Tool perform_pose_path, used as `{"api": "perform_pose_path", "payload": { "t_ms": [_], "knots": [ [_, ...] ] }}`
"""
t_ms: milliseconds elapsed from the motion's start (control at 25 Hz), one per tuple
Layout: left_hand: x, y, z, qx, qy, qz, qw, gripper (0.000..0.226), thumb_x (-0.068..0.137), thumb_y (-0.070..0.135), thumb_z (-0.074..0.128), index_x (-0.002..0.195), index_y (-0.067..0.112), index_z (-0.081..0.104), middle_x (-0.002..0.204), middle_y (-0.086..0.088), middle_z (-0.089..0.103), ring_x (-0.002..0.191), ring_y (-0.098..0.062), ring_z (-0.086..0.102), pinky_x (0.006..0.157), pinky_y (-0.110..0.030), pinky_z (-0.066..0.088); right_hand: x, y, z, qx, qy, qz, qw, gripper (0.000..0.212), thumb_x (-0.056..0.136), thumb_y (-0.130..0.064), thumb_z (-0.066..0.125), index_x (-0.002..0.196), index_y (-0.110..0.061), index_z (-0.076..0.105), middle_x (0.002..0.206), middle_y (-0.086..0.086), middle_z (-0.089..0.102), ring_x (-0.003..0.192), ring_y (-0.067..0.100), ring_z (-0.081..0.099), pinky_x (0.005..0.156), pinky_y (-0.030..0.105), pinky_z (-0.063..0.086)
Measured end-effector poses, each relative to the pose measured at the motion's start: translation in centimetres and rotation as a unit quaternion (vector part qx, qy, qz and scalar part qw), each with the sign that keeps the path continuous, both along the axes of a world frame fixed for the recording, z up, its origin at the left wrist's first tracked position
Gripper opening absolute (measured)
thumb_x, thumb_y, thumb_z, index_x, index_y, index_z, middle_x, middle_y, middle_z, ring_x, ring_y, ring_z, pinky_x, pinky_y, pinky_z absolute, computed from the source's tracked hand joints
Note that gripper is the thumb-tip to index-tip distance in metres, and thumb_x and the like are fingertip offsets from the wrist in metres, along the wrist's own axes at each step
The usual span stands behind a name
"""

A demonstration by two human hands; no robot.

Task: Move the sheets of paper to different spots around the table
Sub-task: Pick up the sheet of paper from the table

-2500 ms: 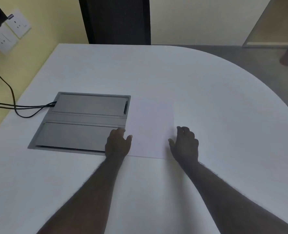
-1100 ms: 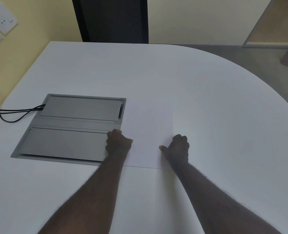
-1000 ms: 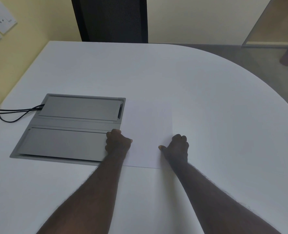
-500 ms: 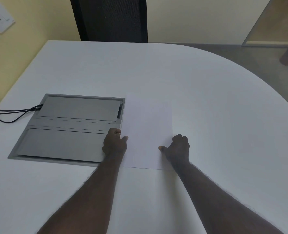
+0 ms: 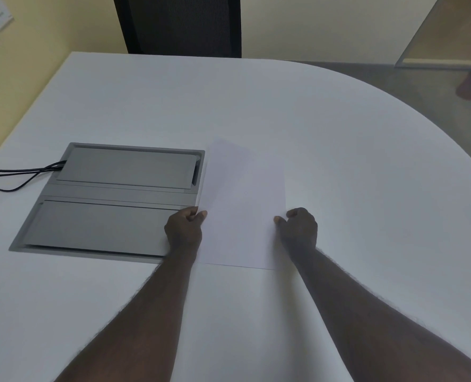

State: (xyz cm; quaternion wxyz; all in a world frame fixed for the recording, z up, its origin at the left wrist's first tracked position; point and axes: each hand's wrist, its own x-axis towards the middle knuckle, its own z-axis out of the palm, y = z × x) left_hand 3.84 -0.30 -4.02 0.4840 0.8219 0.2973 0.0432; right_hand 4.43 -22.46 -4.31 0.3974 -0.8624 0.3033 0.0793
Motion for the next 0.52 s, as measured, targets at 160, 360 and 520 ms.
{"api": "perform_pose_path", "payload": {
  "t_ms": [160, 360, 520],
  "knots": [
    [-0.33, 0.15, 0.11, 0.008, -0.026, -0.021, 0.999, 0.018, 0.083, 0.017, 0.071, 0.099, 0.012, 0.067, 0.087, -0.004, 0.071, 0.081, -0.021, 0.065, 0.076, -0.027, 0.047, 0.38, -0.03, -0.11, 0.011, -0.009, -0.022, 1.000, 0.032, 0.085, -0.025, 0.069, 0.113, -0.013, 0.059, 0.119, 0.007, 0.062, 0.104, 0.025, 0.060, 0.080, 0.029, 0.043],
    [-0.39, 0.01, 0.18, 0.041, -0.067, -0.019, 0.997, 0.011, 0.085, 0.014, 0.069, 0.093, 0.007, 0.068, 0.088, -0.005, 0.065, 0.080, -0.017, 0.057, 0.073, -0.024, 0.040, 0.43, 0.10, -0.36, -0.019, -0.003, -0.001, 1.000, 0.029, 0.087, -0.025, 0.067, 0.113, -0.015, 0.057, 0.120, 0.006, 0.060, 0.104, 0.025, 0.060, 0.077, 0.030, 0.041],
    [-0.20, 0.36, 0.03, -0.009, -0.071, 0.005, 0.997, 0.013, 0.089, 0.015, 0.065, 0.098, 0.008, 0.070, 0.087, -0.005, 0.067, 0.080, -0.017, 0.059, 0.068, -0.012, 0.041, 0.31, 0.19, -0.52, -0.001, -0.015, 0.001, 1.000, 0.034, 0.086, -0.032, 0.066, 0.115, -0.017, 0.058, 0.122, 0.005, 0.059, 0.103, 0.024, 0.060, 0.079, 0.033, 0.047]
  ]
}}
